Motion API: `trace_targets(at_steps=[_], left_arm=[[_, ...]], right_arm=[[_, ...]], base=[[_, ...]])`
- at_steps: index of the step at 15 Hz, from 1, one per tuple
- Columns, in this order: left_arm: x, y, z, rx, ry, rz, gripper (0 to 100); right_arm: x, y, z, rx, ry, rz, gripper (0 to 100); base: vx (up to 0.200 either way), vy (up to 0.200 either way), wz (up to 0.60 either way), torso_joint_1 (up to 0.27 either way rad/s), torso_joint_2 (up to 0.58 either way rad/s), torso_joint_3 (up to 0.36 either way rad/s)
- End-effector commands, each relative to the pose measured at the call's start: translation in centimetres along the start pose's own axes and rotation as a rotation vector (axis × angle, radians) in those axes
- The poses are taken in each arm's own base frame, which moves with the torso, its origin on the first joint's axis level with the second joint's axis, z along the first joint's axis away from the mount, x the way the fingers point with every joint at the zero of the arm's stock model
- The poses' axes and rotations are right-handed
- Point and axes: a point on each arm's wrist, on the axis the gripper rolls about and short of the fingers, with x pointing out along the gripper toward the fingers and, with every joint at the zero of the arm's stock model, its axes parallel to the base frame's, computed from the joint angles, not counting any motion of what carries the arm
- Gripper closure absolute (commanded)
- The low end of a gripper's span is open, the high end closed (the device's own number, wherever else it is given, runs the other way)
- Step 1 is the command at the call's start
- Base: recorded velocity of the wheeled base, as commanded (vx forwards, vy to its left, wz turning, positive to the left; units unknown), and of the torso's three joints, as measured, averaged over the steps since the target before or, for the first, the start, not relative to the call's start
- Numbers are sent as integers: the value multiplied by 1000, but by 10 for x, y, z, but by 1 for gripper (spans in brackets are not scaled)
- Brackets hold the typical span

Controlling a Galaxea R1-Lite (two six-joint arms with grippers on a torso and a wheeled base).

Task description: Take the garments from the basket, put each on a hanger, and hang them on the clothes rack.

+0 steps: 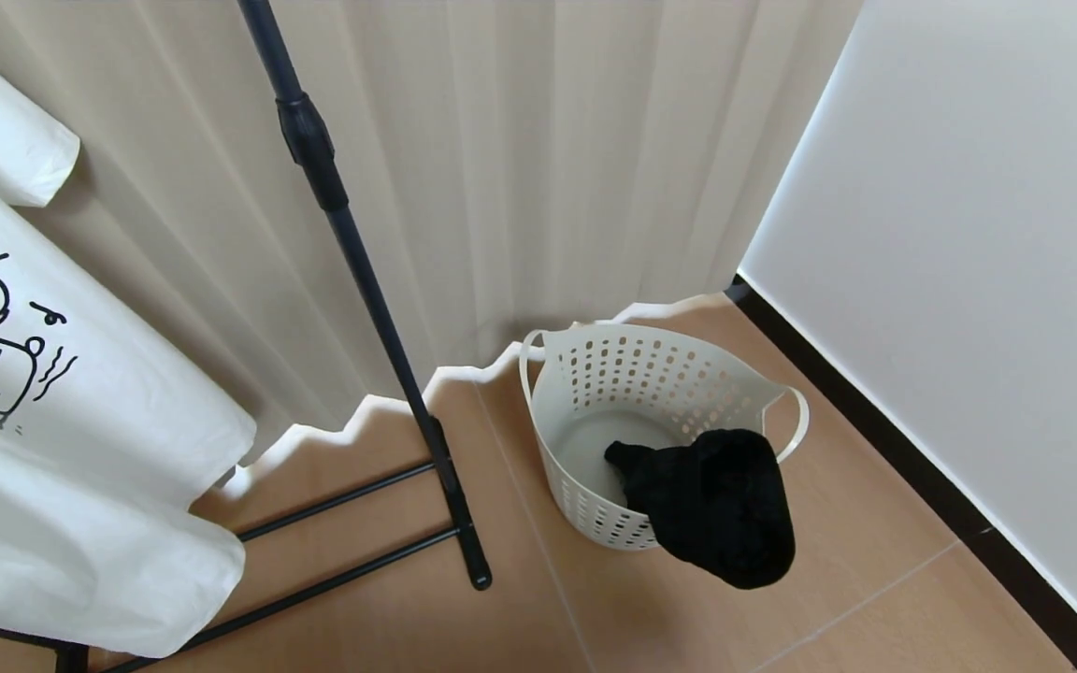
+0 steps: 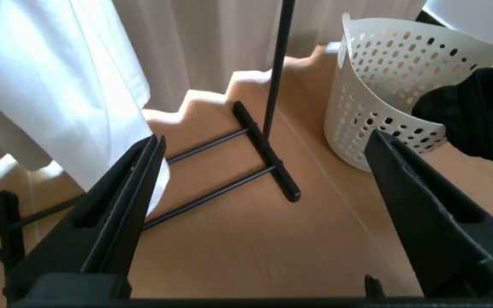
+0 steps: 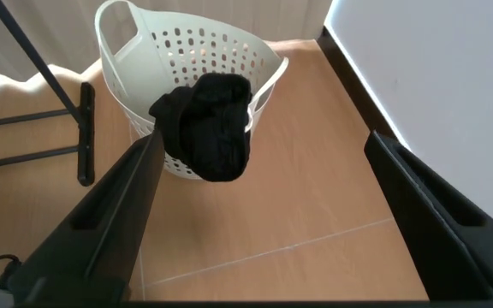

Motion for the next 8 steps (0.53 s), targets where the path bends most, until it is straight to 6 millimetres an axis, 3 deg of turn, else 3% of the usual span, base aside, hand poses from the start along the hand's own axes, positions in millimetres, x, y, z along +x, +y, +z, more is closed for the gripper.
trace_targets(at_steps=[1, 8], left_arm=[[0, 0, 0, -1, 1, 2, 0], [0, 0, 0, -7, 1, 6, 0]], right_arm=[[0, 0, 0, 0, -1, 0, 0], [0, 0, 0, 2, 1, 1, 0]], base=[[0, 0, 0, 7, 2, -207], [0, 0, 0, 3, -1, -195]])
